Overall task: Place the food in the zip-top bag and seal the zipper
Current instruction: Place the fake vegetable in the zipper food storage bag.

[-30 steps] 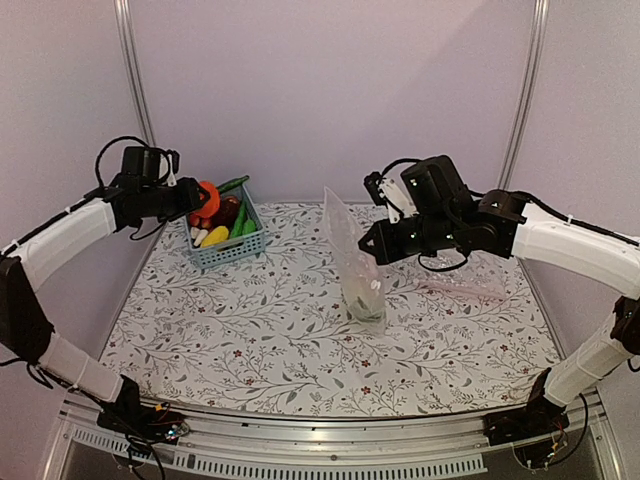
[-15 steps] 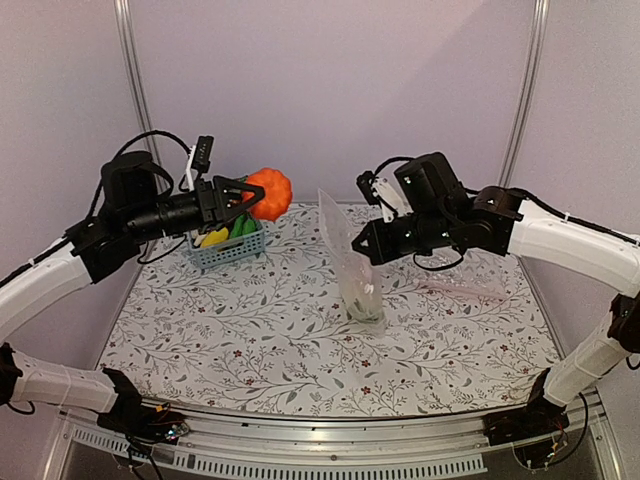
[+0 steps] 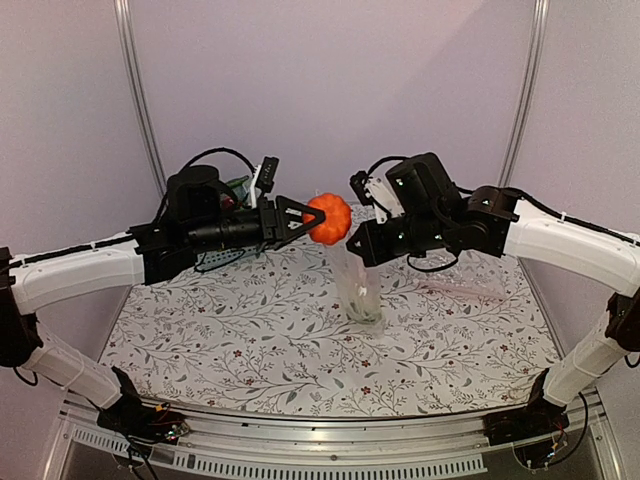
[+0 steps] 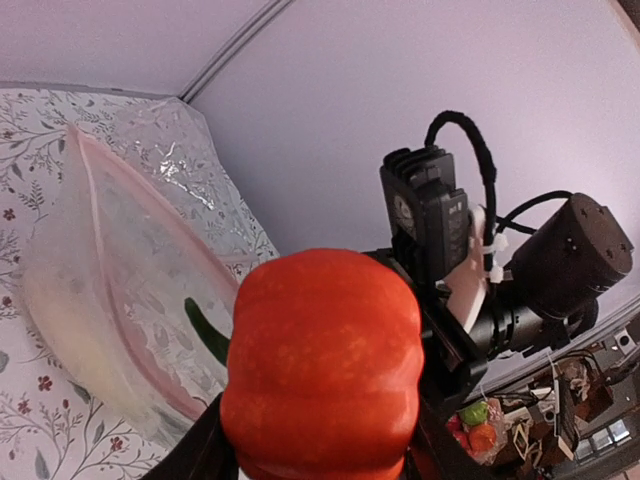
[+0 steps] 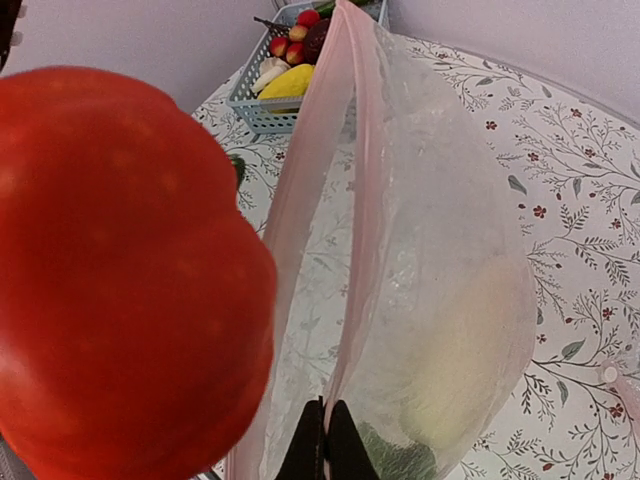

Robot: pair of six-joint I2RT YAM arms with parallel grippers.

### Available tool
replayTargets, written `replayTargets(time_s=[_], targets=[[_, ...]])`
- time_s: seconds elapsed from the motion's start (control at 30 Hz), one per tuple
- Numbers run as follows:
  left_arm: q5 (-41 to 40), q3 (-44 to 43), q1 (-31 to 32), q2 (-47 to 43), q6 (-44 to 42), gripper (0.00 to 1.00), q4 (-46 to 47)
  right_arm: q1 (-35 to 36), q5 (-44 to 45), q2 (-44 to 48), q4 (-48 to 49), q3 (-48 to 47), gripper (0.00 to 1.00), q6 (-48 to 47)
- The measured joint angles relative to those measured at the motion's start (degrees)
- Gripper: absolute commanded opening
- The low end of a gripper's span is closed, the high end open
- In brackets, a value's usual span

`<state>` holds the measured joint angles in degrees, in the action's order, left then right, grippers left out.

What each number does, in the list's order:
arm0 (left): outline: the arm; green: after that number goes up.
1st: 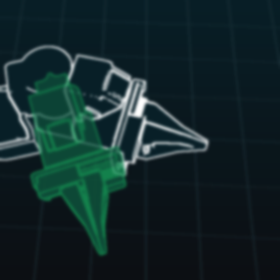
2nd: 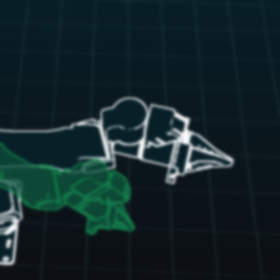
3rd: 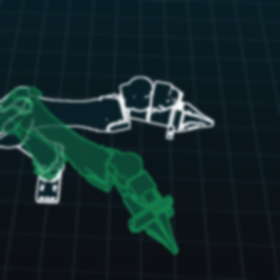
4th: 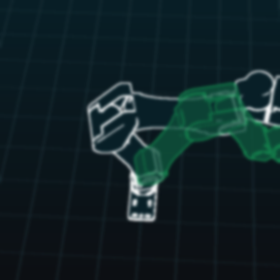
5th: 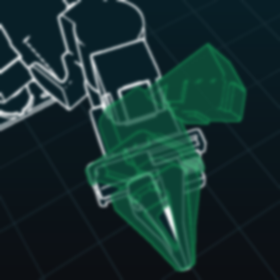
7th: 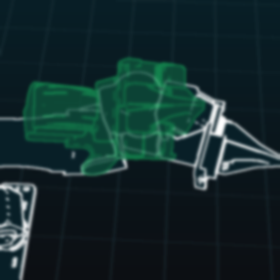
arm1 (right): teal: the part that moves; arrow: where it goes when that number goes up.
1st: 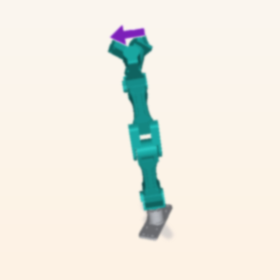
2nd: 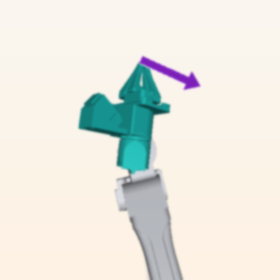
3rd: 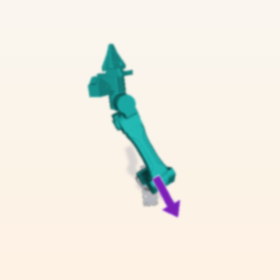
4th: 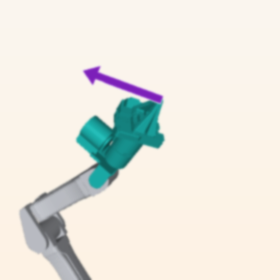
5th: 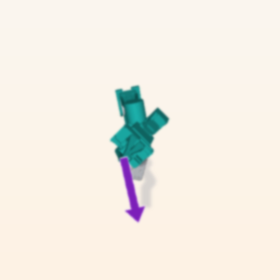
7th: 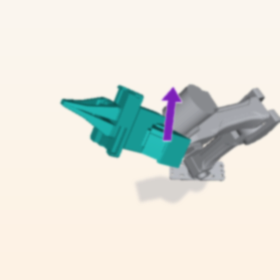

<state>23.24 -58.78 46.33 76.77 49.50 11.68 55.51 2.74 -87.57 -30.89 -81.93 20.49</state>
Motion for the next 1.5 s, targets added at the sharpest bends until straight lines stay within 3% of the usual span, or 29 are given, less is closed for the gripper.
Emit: replayTargets(time_s=[0.53, 1.03, 1.17, 1.3, 1.5], targets=[[-10.8, -1.3, 1.8, 2.7, -4.5, 0.41, -10.1, 0.1, 1.2, 0.2, 0.1, 0.0, 0.00, 0.9], [-8.9, -13.0, 1.8, 12.9, -8.1, 0.42, -20.1, 0.1, -0.8, 0.7, 0.9, 0.2, 0.00, 0.9], [-8.4, -16.0, 1.8, 15.9, -8.5, 0.53, -20.8, 0.1, -0.8, 0.7, 1.0, 0.6, 0.00, 1.0], [-8.4, -18.1, 1.8, 17.9, -9.3, 0.72, -22.0, 0.1, -0.8, 0.7, 1.0, 0.9, 0.00, 1.0], [-9.2, -18.8, 1.8, 18.4, -11.0, 0.78, -23.9, 0.1, -0.7, 0.7, 1.1, 1.0, 0.00, 1.2]])
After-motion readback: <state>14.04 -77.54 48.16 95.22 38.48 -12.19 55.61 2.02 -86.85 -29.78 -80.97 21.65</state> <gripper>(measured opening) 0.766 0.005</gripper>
